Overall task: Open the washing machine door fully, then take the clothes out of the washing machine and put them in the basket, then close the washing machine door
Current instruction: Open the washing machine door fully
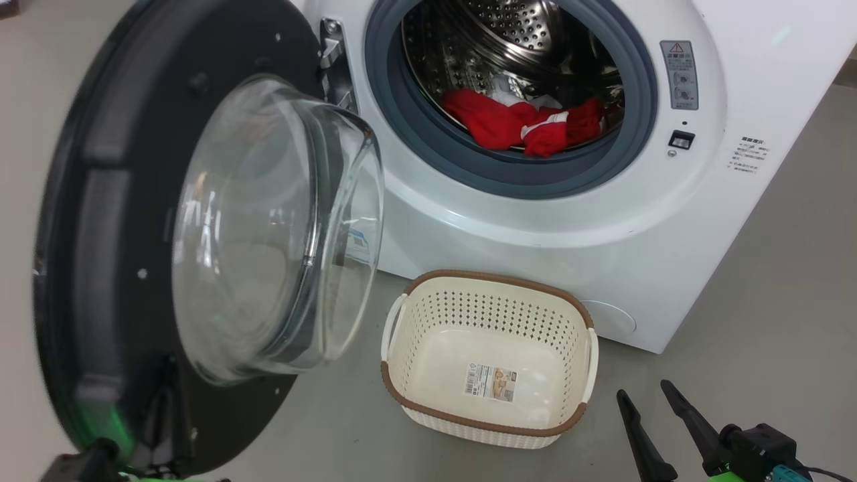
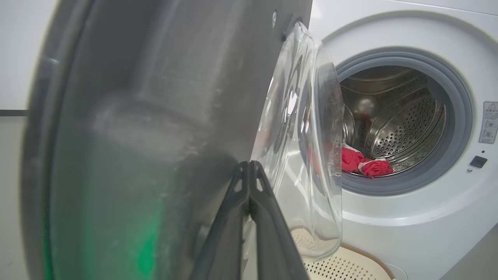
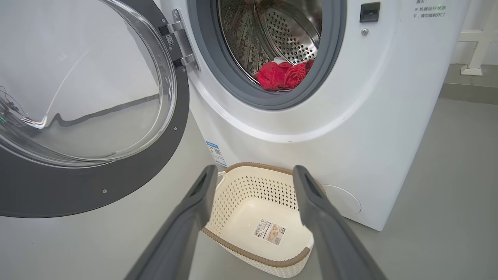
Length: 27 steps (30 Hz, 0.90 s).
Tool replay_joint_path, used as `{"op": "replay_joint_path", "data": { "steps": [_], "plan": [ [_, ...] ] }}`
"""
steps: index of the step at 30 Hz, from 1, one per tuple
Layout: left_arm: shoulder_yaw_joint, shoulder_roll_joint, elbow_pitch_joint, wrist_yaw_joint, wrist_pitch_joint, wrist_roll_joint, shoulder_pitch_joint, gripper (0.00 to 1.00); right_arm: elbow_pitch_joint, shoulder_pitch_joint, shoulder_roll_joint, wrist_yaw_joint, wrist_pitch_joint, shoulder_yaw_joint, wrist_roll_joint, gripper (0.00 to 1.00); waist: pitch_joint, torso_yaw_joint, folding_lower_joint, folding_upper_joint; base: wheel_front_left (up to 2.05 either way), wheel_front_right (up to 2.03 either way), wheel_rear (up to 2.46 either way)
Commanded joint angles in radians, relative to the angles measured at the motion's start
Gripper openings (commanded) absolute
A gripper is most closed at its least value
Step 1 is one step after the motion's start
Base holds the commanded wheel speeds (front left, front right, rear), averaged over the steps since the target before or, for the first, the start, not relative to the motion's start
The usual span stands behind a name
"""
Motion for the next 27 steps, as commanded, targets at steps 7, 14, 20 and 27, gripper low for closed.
{"op": "replay_joint_path", "data": {
  "steps": [7, 14, 20, 27],
  "plan": [
    [0.207, 0.014, 0.009, -0.012, -0.005, 0.015, -0.101, 0.00, -0.031, -0.046, -0.018, 0.007, -0.009, 0.014, -0.017, 1.00, 0.017, -0.022, 0.0000, 0.0000, 0.00, 0.00, 0.00],
    [0.327, 0.033, 0.063, -0.045, -0.005, 0.054, -0.153, 0.00, -0.036, -0.056, -0.019, 0.007, -0.009, 0.020, -0.017, 1.00, 0.033, -0.040, 0.0000, 0.0000, 0.00, 0.00, 0.00],
    [0.410, 0.066, 0.116, -0.059, -0.005, 0.093, -0.200, 0.00, -0.039, -0.066, -0.023, 0.007, -0.009, 0.020, -0.017, 1.00, 0.054, -0.052, 0.0000, 0.0000, 0.00, 0.00, 0.00],
    [0.481, 0.102, 0.177, -0.079, -0.005, 0.123, -0.268, 0.00, -0.044, -0.075, -0.033, 0.007, -0.009, 0.015, -0.018, 1.00, 0.084, -0.063, 0.0000, 0.0000, 0.00, 0.00, 0.00]
  ]
}}
